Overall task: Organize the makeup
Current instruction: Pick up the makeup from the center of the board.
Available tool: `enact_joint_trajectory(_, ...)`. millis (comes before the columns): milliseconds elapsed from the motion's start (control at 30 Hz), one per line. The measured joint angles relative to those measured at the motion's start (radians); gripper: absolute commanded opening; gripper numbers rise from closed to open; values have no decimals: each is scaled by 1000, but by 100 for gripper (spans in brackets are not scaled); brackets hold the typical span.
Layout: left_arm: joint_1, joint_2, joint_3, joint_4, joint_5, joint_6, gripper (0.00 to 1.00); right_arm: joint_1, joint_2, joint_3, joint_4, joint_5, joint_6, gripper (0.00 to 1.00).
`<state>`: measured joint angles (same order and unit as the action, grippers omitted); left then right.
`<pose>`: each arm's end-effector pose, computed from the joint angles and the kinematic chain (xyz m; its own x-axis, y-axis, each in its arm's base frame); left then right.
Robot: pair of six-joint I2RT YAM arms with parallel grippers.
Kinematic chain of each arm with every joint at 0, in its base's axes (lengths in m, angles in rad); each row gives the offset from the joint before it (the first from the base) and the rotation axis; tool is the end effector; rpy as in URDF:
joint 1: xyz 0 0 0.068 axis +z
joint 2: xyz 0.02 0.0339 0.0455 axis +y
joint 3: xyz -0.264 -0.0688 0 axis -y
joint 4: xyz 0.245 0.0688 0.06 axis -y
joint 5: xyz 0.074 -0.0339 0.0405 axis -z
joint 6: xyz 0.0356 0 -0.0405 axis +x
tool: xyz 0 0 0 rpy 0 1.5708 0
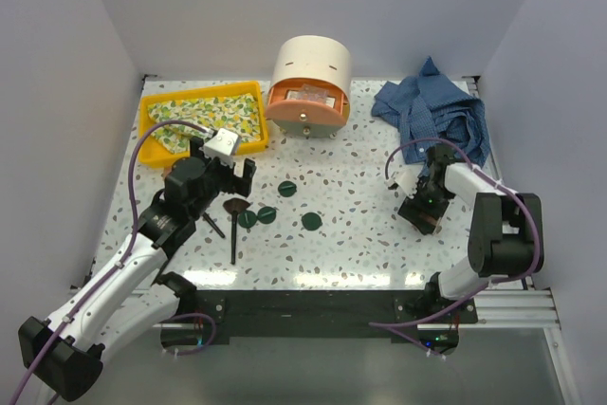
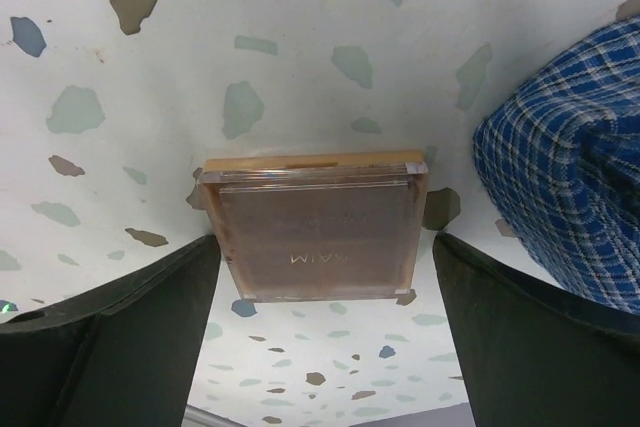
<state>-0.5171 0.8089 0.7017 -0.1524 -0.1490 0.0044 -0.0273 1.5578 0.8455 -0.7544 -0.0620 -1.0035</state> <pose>0.1707 -0.0910 0.3099 -0.2215 0.1310 -0.9663 0.3651 0.9300 0.0424 0.2526 -0.0047 0.1538 -0.5518 -0.8270 -0.1078 -0.8273 0.5591 -0.0545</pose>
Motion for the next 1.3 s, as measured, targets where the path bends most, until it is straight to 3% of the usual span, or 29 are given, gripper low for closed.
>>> enact_joint_trajectory(67,0,0,0,0,0,0,100,0,2,2,-2,-2,0,76)
enact_joint_trajectory(167,0,1,0,0,0,0,100,0,2,0,0,-3,1,57)
enact_joint_trajectory(200,0,2,0,0,0,0,100,0,-1,-2,2,-3,2,41)
enact_joint_trajectory(333,0,6,0,0,0,0,100,-2,-22,-18,16,-8,10,15)
enact_joint_trajectory(433,0,11,0,0,0,0,100,-2,-42,-30,25,-10,15,7)
enact_joint_trajectory(867,0,26,0,0,0,0,100,14,-161,33,-39,-175,27,2)
enact_joint_trajectory(1300,0,31,0,-1,-14,1,100,287,-190,389,-177,-216,137,1)
